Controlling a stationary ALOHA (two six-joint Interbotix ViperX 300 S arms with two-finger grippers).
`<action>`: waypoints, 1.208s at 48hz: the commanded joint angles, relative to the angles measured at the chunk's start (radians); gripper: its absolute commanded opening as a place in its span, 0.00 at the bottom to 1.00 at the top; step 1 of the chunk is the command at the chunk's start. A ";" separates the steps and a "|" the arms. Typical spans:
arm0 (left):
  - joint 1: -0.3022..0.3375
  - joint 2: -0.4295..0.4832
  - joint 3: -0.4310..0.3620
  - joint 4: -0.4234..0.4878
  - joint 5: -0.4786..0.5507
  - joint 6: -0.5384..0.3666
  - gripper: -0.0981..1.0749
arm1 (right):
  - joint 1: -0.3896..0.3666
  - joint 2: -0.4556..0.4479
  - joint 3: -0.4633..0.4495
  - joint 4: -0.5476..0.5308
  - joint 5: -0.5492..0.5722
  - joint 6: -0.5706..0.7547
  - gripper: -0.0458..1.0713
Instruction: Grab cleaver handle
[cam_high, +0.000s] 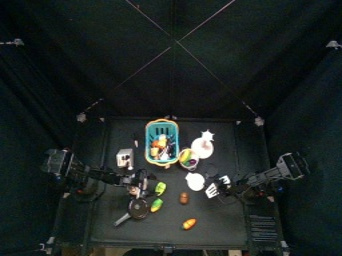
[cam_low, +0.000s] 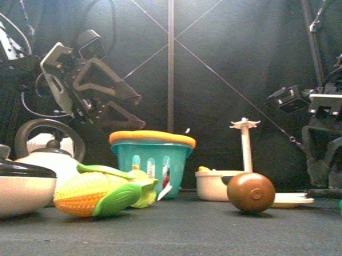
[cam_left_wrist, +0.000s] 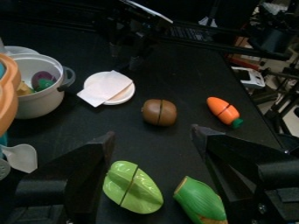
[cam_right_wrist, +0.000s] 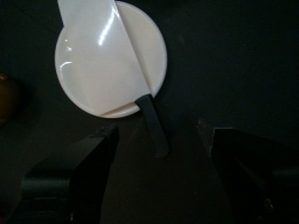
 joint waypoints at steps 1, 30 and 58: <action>0.003 -0.002 -0.011 -0.002 -0.011 0.000 0.95 | -0.003 -0.006 -0.003 -0.026 -0.011 0.000 0.94; 0.009 0.000 -0.011 -0.002 -0.011 0.000 0.95 | -0.186 -0.405 0.276 -0.146 -0.431 0.000 0.94; 0.028 0.011 -0.015 -0.002 -0.011 0.000 0.95 | -0.443 -0.153 0.288 -0.307 -0.805 0.003 0.94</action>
